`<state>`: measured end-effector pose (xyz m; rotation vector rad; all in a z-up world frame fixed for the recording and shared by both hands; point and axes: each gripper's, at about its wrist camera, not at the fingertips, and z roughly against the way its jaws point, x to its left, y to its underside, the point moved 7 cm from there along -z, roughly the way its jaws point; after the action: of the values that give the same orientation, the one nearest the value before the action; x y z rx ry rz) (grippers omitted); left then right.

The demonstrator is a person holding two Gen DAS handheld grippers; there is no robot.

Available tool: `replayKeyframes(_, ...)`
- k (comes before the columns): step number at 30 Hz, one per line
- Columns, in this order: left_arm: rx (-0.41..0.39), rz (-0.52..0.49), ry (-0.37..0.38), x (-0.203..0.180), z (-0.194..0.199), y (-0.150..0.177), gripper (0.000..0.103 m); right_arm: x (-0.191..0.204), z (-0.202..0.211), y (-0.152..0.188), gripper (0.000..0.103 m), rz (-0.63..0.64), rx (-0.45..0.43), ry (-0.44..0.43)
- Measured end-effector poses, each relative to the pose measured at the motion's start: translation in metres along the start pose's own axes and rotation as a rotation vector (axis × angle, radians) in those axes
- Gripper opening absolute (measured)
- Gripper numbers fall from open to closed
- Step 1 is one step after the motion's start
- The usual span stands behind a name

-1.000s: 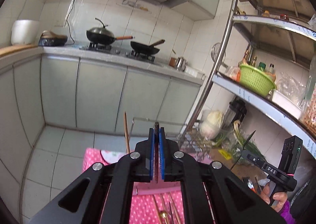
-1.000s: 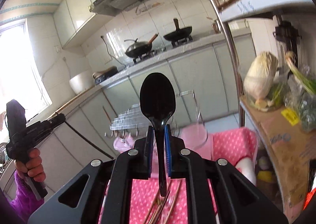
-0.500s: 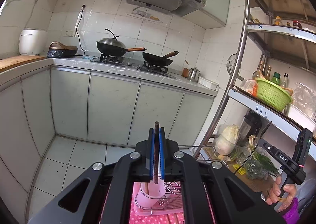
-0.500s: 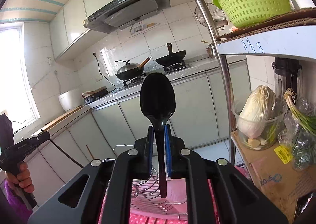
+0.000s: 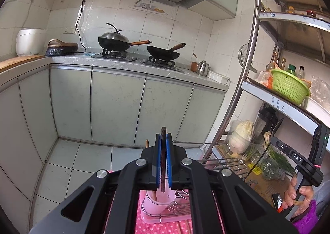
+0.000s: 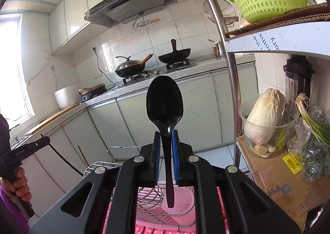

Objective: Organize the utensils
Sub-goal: 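Lift the chopstick with the left gripper while the right gripper grasps the black spoon, then drop the chopstick into the pink cup while the right gripper inserts the black spoon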

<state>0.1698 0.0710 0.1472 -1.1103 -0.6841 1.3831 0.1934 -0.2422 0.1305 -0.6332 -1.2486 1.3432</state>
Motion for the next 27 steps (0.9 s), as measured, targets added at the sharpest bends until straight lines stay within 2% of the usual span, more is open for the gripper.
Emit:
replayKeyframes(6,0.043,-0.012,-0.009,-0.001,-0.014,0.015,0.004,-0.004,-0.009,0.009,0.011,0.001,0.028,0.01)
replayKeyframes(13,0.119,0.002,-0.018,0.004,-0.035,0.034,0.004,-0.012,-0.025,0.027,0.011,-0.025,0.1,0.013)
replayKeyframes(20,0.232,0.052,-0.024,0.017,-0.066,0.057,0.004,-0.024,-0.046,0.048,0.011,-0.063,0.198,0.031)
replayKeyframes(27,0.296,0.091,-0.055,0.031,-0.089,0.075,0.004,-0.033,-0.06,0.068,0.011,-0.083,0.267,0.056)
